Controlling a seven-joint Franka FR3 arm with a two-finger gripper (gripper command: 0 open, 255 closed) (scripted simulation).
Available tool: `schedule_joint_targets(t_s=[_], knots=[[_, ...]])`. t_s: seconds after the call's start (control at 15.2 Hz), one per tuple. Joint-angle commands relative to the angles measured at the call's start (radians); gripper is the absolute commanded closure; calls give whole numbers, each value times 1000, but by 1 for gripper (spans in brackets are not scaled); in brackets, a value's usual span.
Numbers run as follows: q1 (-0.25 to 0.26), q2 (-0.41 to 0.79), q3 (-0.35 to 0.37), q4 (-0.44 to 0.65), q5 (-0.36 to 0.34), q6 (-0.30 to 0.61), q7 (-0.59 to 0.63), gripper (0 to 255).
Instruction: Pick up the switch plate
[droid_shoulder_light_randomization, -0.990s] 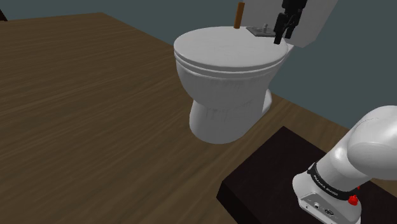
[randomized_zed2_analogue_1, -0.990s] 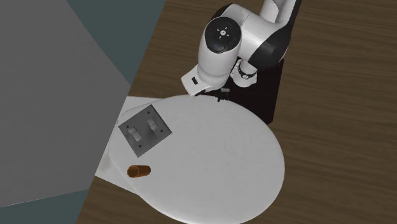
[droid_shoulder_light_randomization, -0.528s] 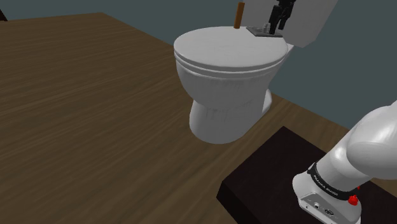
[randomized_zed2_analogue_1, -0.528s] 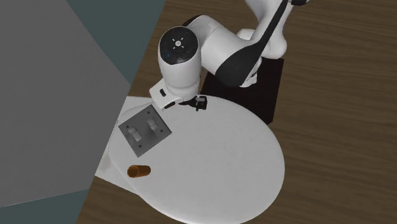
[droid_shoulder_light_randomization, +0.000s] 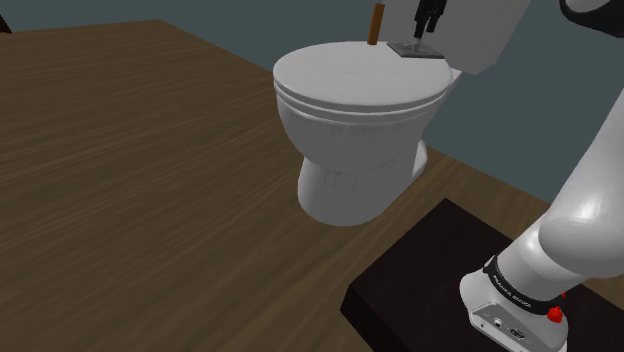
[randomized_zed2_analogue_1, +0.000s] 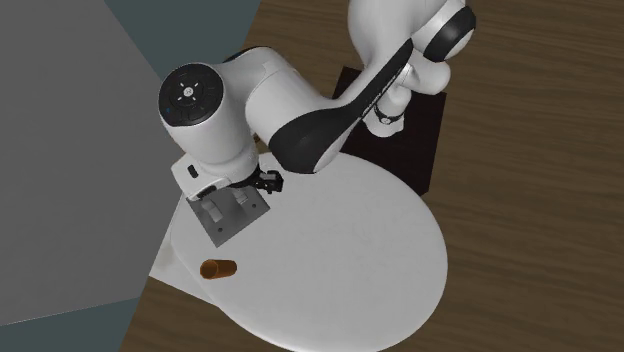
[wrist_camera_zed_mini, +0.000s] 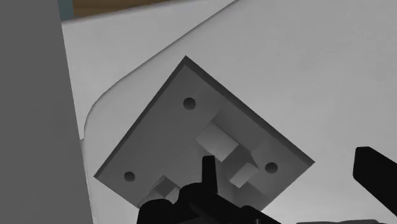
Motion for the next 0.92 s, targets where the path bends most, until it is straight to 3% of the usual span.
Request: schedule_joint_targets(t_s=[0.0, 0.07, 0.53, 0.66, 0.73, 0.86], knots=[[-43, 103, -6, 143, 50, -39, -48, 0], [-54, 127, -4, 178, 60, -51, -56, 0], [-33, 86, -1, 16, 43, 73, -49, 0], [-33, 86, -1, 16, 43, 73, -49, 0], [-33, 88, 0, 17, 43, 74, -50, 255], [-33, 88, -1, 16, 43, 74, -50, 255]])
